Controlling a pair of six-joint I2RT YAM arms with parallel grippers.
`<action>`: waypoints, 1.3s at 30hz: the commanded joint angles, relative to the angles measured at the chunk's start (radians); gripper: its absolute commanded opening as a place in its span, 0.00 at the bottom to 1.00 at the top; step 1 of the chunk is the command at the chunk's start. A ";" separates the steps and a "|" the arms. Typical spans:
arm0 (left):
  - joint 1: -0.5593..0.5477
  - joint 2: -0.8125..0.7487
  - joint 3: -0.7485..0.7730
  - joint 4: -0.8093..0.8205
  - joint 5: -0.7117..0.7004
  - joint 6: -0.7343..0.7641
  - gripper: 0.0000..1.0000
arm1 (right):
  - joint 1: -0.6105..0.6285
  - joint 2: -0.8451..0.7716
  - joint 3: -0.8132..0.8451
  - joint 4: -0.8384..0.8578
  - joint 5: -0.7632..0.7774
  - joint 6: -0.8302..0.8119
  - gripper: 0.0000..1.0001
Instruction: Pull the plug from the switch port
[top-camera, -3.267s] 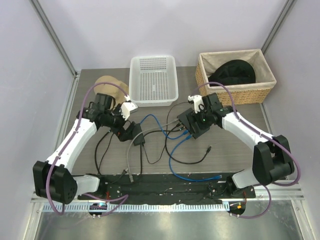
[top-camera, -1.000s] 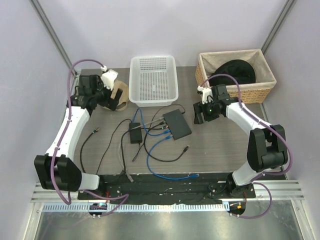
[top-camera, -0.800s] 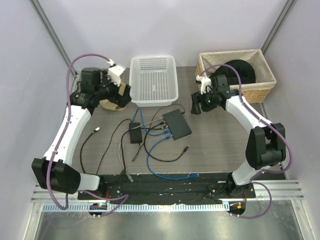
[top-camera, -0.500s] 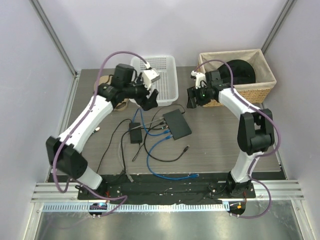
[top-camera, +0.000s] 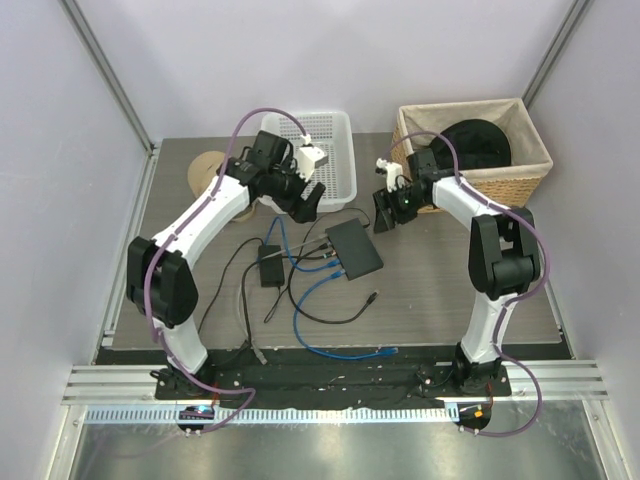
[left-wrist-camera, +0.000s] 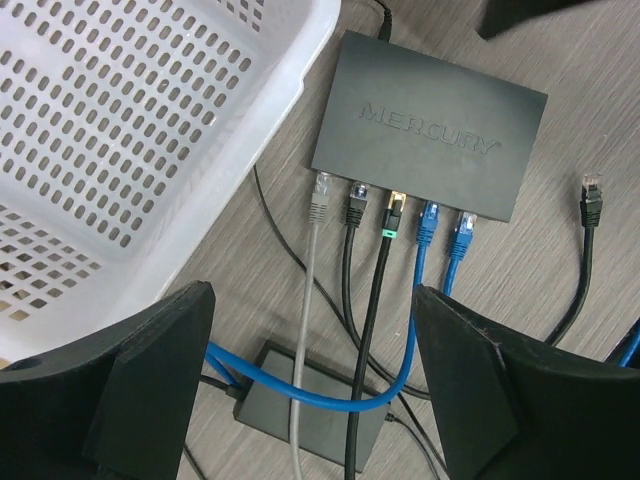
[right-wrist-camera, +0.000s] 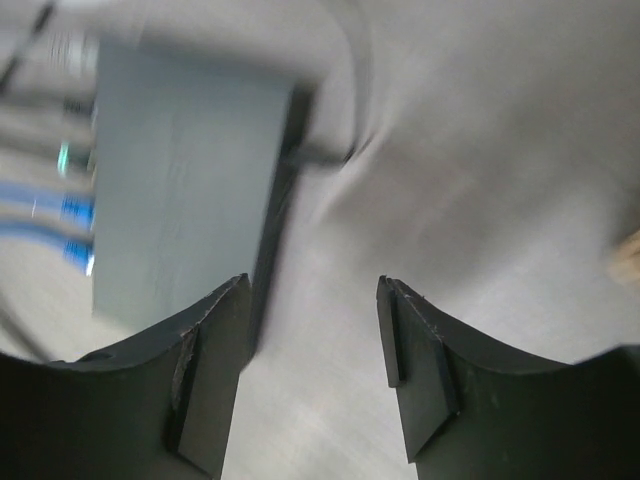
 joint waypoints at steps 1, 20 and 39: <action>0.003 -0.063 0.026 -0.017 -0.015 -0.005 0.86 | 0.002 -0.061 -0.050 -0.169 -0.123 -0.165 0.61; 0.011 -0.466 -0.132 -0.121 -0.073 0.008 0.92 | 0.330 -0.021 -0.087 -0.291 -0.161 -0.146 0.59; -0.049 -0.049 -0.226 0.051 0.102 -0.116 0.23 | 0.074 -0.314 -0.074 -0.024 -0.098 -0.109 0.61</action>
